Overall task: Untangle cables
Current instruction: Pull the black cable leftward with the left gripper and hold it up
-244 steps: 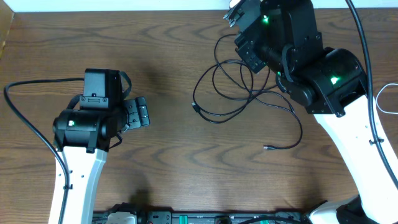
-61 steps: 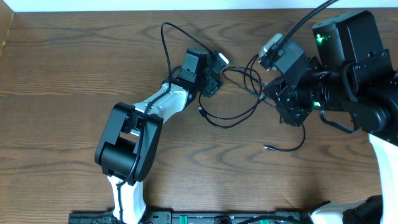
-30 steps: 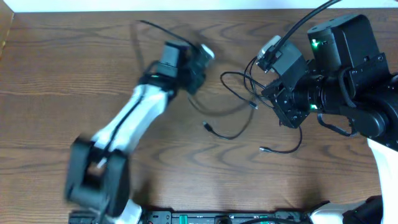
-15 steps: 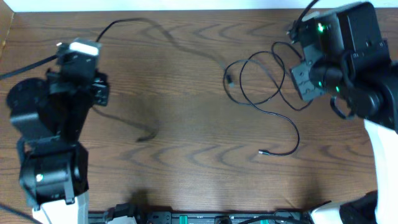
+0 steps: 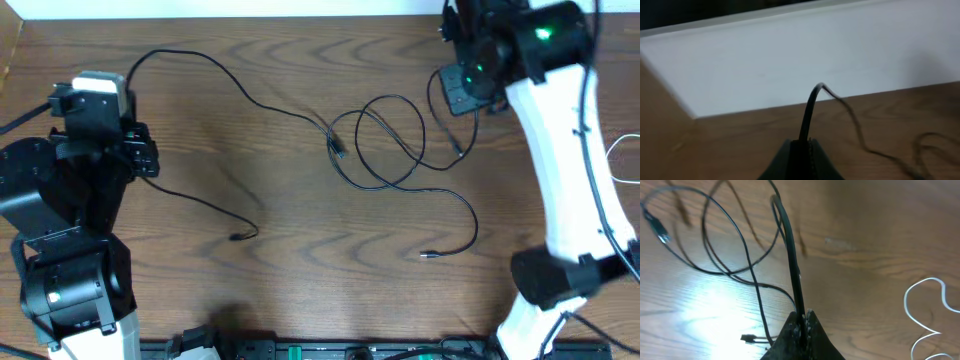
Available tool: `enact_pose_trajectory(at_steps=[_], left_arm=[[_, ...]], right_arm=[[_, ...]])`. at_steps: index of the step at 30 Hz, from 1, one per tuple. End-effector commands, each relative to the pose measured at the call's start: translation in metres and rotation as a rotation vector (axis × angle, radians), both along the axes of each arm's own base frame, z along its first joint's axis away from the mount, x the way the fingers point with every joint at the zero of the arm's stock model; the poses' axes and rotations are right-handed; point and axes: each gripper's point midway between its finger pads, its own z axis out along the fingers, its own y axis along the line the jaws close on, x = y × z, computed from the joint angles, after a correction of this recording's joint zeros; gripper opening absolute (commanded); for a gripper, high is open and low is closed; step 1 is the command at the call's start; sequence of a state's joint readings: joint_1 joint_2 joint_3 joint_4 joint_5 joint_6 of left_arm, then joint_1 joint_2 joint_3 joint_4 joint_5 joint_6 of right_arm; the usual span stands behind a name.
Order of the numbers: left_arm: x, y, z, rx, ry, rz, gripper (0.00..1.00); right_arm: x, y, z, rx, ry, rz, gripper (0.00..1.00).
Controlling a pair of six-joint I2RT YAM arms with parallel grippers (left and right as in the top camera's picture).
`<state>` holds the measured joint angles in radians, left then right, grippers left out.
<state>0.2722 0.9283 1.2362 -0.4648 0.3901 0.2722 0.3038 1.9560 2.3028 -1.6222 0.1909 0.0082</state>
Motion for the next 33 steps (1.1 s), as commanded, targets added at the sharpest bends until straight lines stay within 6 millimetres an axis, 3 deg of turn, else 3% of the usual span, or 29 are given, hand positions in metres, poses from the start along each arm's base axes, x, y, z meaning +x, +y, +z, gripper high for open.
enact_pose_trajectory(at_steps=[1,4,7,11,13,17,20,21,24,26,30,33], left_arm=[[-0.015,-0.065,0.020,-0.082,-0.073,-0.387,0.07],[-0.049,-0.113,0.045,-0.089,-0.176,-0.747,0.07],[-0.088,-0.140,0.065,-0.019,-0.292,-1.035,0.07],[-0.101,-0.145,0.079,0.022,-0.350,-1.087,0.08],[-0.098,-0.143,0.089,0.017,-0.371,-1.041,0.07],[-0.067,-0.113,0.110,-0.050,-0.411,-0.729,0.07],[-0.046,-0.064,0.120,-0.064,-0.449,-0.399,0.07],[-0.040,-0.031,0.121,-0.073,-0.456,-0.206,0.07],[-0.039,0.032,0.109,-0.095,-0.424,0.147,0.08],[-0.038,0.054,0.093,-0.114,-0.370,0.269,0.08],[-0.013,0.037,0.068,-0.155,-0.264,0.161,0.08],[0.010,0.011,0.048,-0.196,-0.183,0.001,0.07]], right_arm=[[0.006,0.016,-0.040,0.070,0.139,0.052,0.01],[-0.011,0.051,-0.070,0.209,0.316,0.260,0.01],[-0.016,0.067,-0.081,0.292,0.375,0.337,0.01],[-0.016,0.066,-0.085,0.285,0.383,0.335,0.01],[-0.015,0.065,-0.085,0.282,0.380,0.333,0.01],[-0.015,0.065,-0.085,0.281,0.381,0.333,0.01],[-0.016,0.064,-0.085,0.281,0.384,0.332,0.01],[-0.016,0.064,-0.085,0.281,0.383,0.332,0.01],[-0.015,0.065,-0.085,0.282,0.380,0.333,0.01],[-0.015,0.065,-0.085,0.282,0.379,0.333,0.01],[-0.018,0.072,-0.084,0.308,0.385,0.343,0.01],[-0.022,0.080,-0.084,0.318,0.397,0.361,0.01]])
